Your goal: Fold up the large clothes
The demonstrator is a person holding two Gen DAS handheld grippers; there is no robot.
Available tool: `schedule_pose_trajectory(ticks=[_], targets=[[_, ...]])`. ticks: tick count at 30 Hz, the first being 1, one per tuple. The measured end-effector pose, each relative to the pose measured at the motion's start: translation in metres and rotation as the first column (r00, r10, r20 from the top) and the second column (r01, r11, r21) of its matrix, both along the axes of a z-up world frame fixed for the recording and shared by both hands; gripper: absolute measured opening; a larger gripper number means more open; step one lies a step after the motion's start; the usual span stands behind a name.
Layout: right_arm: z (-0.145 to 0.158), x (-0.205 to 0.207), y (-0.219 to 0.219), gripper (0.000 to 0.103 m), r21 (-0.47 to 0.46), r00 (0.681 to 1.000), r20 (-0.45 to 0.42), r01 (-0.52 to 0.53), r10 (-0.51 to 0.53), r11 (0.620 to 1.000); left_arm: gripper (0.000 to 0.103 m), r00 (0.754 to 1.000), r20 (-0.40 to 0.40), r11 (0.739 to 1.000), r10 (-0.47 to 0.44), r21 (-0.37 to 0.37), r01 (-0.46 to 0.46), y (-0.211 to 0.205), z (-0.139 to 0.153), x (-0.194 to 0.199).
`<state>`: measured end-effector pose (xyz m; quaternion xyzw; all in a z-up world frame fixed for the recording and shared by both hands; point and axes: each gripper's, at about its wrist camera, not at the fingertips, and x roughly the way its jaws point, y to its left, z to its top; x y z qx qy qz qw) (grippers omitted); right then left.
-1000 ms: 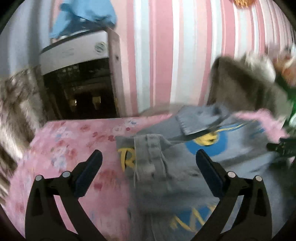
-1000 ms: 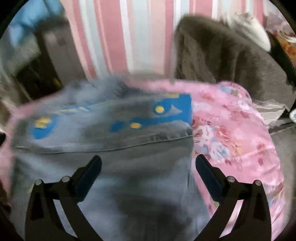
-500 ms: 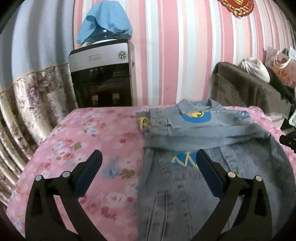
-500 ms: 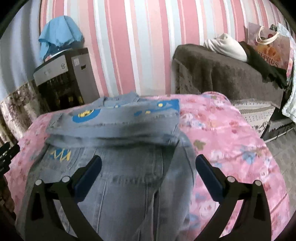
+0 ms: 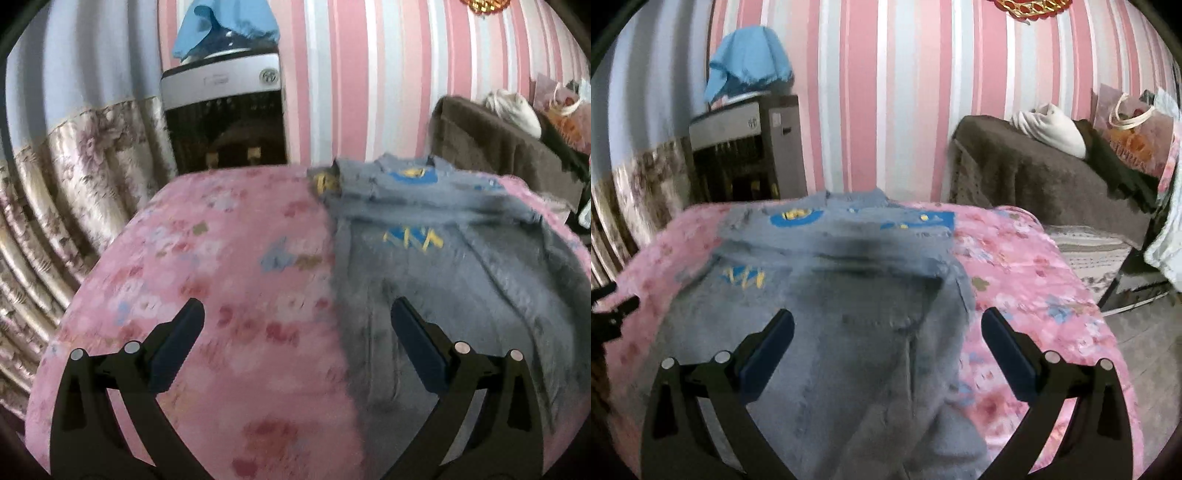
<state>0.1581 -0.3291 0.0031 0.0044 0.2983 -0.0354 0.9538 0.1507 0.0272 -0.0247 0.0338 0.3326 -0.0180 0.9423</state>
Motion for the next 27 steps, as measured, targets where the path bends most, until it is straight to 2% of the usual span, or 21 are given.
schedule_pose_trajectory(ticks=[4,7,10,12,14,15,16,17,18,19,20,23,25,27], targets=[[-0.023,-0.019,-0.014,0.101,0.008,0.997,-0.066,0.042,-0.042,0.999,0.100,0.993,-0.095,0.996,-0.067,-0.070,0.060,-0.009,-0.018,-0.019],[-0.042,-0.034,-0.025,0.101,0.028,0.991,-0.119,0.062,-0.058,0.998,0.100,0.976,-0.169,0.988,-0.138,-0.090,0.124,-0.032,-0.039,-0.028],[-0.061,-0.045,-0.033,0.101,0.061,0.984,-0.170,0.069,-0.058,0.996,0.100,0.938,-0.255,0.967,-0.235,-0.155,0.200,-0.059,-0.054,-0.031],[-0.071,-0.048,-0.034,0.101,0.072,0.980,-0.189,0.078,-0.063,0.994,0.100,0.936,-0.243,0.965,-0.254,-0.135,0.226,-0.077,-0.055,-0.034],[-0.078,-0.049,-0.039,0.092,0.090,0.978,-0.197,0.081,-0.062,0.993,0.100,0.938,-0.237,0.966,-0.252,-0.111,0.232,-0.087,-0.055,-0.033],[-0.082,-0.047,-0.042,0.077,0.099,0.975,-0.216,0.083,-0.060,0.992,0.099,0.940,-0.225,0.965,-0.256,-0.123,0.233,-0.088,-0.053,-0.032],[-0.084,-0.047,-0.042,0.058,0.086,0.972,-0.225,0.091,-0.069,0.992,0.092,0.941,-0.215,0.962,-0.260,-0.145,0.233,-0.088,-0.052,-0.032],[-0.084,-0.049,-0.042,0.049,0.067,0.972,-0.222,0.093,-0.076,0.993,0.084,0.945,-0.200,0.958,-0.259,-0.176,0.226,-0.087,-0.049,-0.033],[-0.081,-0.052,-0.045,0.027,0.068,0.973,-0.218,0.090,-0.073,0.994,0.059,0.949,-0.186,0.959,-0.254,-0.175,0.222,-0.086,-0.046,-0.033],[-0.077,-0.055,-0.050,0.019,0.091,0.976,-0.209,0.088,-0.067,0.992,0.029,0.953,-0.175,0.962,-0.247,-0.164,0.220,-0.085,-0.043,-0.033],[-0.073,-0.059,-0.056,0.018,0.118,0.978,-0.198,0.091,-0.067,0.989,0.015,0.958,-0.160,0.964,-0.236,-0.165,0.210,-0.079,-0.038,-0.032],[-0.051,-0.070,-0.065,0.015,0.179,0.989,-0.141,0.062,-0.036,0.982,0.009,0.965,-0.114,0.950,-0.235,-0.236,0.203,-0.058,-0.020,-0.032],[-0.040,-0.073,-0.057,0.013,0.193,0.992,-0.122,0.019,0.005,0.981,0.006,0.977,-0.058,0.959,-0.207,-0.212,0.190,-0.047,-0.003,-0.036],[-0.026,-0.078,-0.042,0.012,0.215,0.994,-0.092,-0.046,0.067,0.976,0.005,0.983,-0.023,0.960,-0.183,-0.219,0.174,-0.038,0.012,-0.039]])
